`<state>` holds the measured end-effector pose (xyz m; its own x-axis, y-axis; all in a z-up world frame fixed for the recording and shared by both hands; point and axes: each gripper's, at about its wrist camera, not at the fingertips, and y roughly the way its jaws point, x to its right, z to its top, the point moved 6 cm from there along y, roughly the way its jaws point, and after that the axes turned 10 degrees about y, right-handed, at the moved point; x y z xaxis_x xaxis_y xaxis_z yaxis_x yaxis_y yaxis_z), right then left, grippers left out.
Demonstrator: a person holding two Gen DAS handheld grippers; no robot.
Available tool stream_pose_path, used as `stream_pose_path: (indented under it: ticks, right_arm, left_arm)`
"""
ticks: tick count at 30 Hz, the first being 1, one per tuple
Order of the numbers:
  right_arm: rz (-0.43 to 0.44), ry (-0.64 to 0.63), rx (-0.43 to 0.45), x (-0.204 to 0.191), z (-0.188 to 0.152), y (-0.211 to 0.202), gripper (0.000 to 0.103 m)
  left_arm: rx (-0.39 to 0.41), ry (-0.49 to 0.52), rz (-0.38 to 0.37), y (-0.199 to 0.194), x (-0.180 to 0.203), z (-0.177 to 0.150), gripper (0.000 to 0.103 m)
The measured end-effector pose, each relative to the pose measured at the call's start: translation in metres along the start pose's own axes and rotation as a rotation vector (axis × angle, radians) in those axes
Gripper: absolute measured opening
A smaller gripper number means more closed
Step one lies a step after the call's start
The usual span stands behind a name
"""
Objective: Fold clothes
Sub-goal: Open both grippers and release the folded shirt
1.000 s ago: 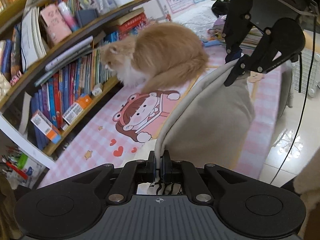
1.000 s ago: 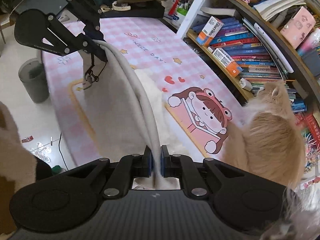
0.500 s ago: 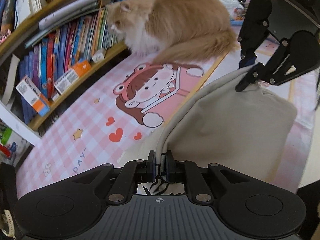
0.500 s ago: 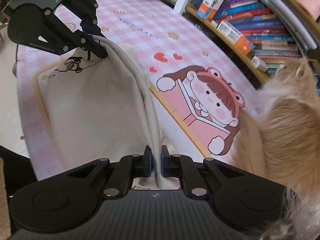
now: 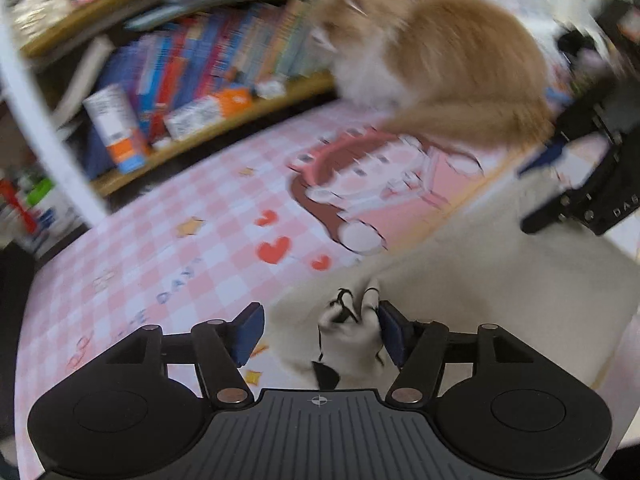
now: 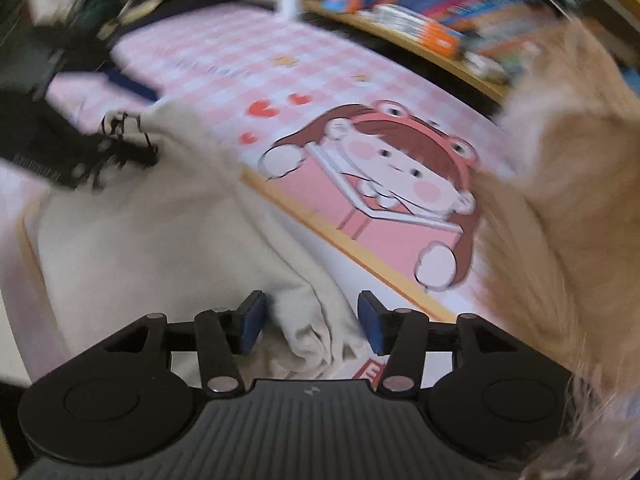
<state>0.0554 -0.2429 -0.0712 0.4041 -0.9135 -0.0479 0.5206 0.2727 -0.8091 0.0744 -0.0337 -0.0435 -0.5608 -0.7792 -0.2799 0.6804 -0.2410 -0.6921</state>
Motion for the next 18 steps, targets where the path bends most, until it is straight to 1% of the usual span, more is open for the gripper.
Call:
stream_pose_path:
  ticks: [2, 4, 5, 7, 9, 11, 14, 16, 18]
  right_arm:
    - [-0.016, 0.13, 0.038, 0.014, -0.002, -0.01, 0.055]
    - [-0.032, 0.267, 0.066, 0.028, -0.007, -0.02, 0.06]
    - [-0.033, 0.338, 0.073, 0.034, -0.012, -0.025, 0.061]
    - [-0.039, 0.474, 0.071, 0.043, -0.026, -0.033, 0.062]
    - [-0.047, 0.58, 0.065, 0.047, -0.041, -0.039, 0.062]
    - [-0.055, 0.642, 0.063, 0.045, -0.055, -0.044, 0.062]
    - [-0.085, 0.666, 0.078, 0.032, -0.07, -0.052, 0.064]
    - [-0.1, 0.672, 0.103, 0.023, -0.075, -0.056, 0.067]
    - [-0.084, 0.682, 0.128, 0.014, -0.076, -0.057, 0.066]
  left_arm:
    - [0.034, -0.123, 0.028, -0.015, -0.015, -0.004, 0.074]
    - [0.045, -0.265, 0.038, -0.027, -0.03, -0.013, 0.079]
    - [0.044, -0.334, 0.04, -0.032, -0.037, -0.019, 0.08]
    - [0.007, -0.447, 0.048, -0.037, -0.048, -0.034, 0.08]
    - [-0.041, -0.535, 0.061, -0.04, -0.054, -0.051, 0.08]
    - [-0.072, -0.58, 0.069, -0.043, -0.054, -0.064, 0.08]
    - [-0.085, -0.582, 0.061, -0.047, -0.043, -0.074, 0.079]
    - [-0.072, -0.569, 0.031, -0.046, -0.032, -0.073, 0.079]
    - [-0.051, -0.562, -0.005, -0.044, -0.023, -0.069, 0.078]
